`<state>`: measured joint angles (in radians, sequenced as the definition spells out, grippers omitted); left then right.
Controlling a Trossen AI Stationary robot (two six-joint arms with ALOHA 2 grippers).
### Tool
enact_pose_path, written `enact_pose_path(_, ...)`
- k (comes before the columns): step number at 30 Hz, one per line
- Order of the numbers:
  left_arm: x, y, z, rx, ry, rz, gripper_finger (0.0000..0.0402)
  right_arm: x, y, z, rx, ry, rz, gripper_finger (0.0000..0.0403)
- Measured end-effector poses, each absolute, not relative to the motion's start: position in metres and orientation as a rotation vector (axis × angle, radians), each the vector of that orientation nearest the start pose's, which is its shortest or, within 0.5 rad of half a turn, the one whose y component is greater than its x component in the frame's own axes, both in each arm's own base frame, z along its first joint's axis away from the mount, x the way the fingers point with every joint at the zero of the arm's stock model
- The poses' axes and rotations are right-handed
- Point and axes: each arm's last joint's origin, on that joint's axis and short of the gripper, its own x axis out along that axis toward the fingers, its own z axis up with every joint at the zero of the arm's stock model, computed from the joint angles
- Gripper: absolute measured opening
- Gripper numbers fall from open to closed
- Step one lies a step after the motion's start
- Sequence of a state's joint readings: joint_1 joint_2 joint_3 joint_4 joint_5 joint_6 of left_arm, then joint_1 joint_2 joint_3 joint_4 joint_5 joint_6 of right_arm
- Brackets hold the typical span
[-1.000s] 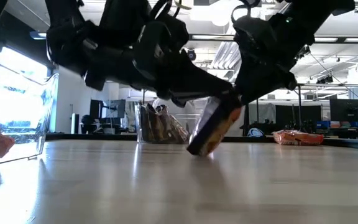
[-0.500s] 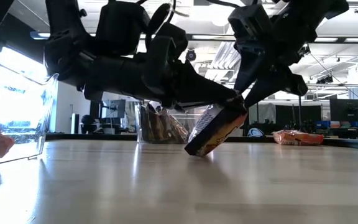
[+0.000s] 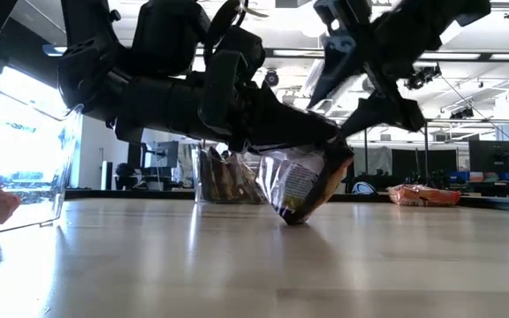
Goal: Sort Maruchan noodles
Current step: Put the black noodle pack into the top transparent bin
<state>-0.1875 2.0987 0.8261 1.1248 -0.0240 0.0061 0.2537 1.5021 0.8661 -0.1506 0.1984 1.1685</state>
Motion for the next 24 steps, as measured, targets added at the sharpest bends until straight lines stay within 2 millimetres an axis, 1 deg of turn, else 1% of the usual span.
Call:
enact_pose_path(6, 0.371, -0.069, 0.101, 0.028, 0.148, -0.162, 0.0000, 0.295, 0.075, 0.204, 0.880, 0.674, -0.349, 0.0241)
enact_pose_path(10, 0.372, -0.069, 0.101, 0.028, 0.147, -0.162, 0.0000, 0.291, 0.074, 0.194, 0.918, 0.725, -0.449, 0.0241)
enact_pose_path(13, 0.372, -0.069, 0.101, 0.027, 0.144, -0.162, 0.0000, 0.293, 0.073, 0.188, 0.956, 0.731, -0.492, 0.0241)
enact_pose_path(19, 0.371, -0.073, 0.101, 0.037, 0.141, -0.173, 0.0000, 0.308, 0.070, 0.182, 0.987, 0.659, -0.458, 0.0241)
enact_pose_path(24, 0.370, -0.078, 0.101, 0.064, 0.138, -0.186, 0.0000, 0.310, 0.065, 0.182, 0.973, 0.645, -0.457, 0.0240)
